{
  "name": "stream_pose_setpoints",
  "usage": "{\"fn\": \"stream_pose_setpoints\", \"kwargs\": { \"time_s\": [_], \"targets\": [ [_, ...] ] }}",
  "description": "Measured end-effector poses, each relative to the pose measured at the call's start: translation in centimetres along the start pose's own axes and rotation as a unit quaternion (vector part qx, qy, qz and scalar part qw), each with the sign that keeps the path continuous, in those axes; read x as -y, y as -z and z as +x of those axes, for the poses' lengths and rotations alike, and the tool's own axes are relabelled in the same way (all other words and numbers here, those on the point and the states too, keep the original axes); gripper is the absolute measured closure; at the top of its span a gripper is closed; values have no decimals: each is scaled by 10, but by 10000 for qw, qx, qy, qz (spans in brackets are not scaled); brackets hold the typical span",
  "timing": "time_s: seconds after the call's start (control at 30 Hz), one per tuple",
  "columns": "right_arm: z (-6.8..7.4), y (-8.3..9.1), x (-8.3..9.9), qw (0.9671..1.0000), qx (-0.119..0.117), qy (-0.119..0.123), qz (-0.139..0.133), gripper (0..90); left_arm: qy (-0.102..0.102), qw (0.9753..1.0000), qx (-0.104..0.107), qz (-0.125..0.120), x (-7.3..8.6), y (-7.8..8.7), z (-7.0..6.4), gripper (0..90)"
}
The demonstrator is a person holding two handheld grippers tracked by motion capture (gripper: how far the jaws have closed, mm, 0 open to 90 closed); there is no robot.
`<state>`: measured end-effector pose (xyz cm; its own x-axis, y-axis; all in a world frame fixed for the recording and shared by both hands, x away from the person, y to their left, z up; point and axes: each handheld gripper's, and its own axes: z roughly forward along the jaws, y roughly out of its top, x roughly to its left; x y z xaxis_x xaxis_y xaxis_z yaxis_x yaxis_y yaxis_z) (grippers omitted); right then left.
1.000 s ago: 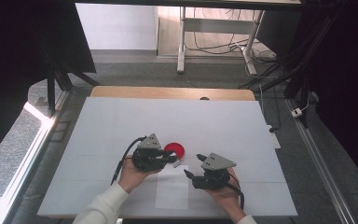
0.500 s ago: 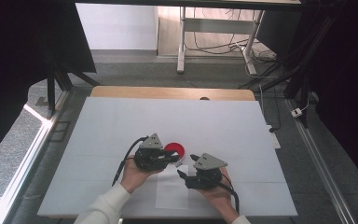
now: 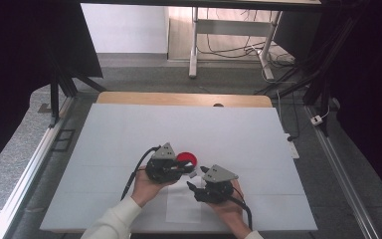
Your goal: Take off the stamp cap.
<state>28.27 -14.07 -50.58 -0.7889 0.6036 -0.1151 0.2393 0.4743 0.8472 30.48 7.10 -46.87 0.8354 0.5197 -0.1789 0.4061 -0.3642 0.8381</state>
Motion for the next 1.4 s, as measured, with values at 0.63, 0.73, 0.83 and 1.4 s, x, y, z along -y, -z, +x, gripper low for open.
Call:
{"fn": "stream_pose_setpoints", "kwargs": {
  "time_s": [0.63,0.73,0.83,1.4],
  "targets": [
    [3,-8,-1,9997,223,4,121,431,-12,9999,-54,-124,-1,0,-4,749],
    [3,-8,-2,9996,253,8,94,498,-13,9999,-67,-127,-1,0,-4,749],
    [4,-9,-2,9995,269,49,141,534,-7,9999,-75,-138,-1,0,-4,749],
    [7,-8,-3,9991,389,116,77,631,5,9998,-130,-158,0,0,-3,749]
  ]
}}
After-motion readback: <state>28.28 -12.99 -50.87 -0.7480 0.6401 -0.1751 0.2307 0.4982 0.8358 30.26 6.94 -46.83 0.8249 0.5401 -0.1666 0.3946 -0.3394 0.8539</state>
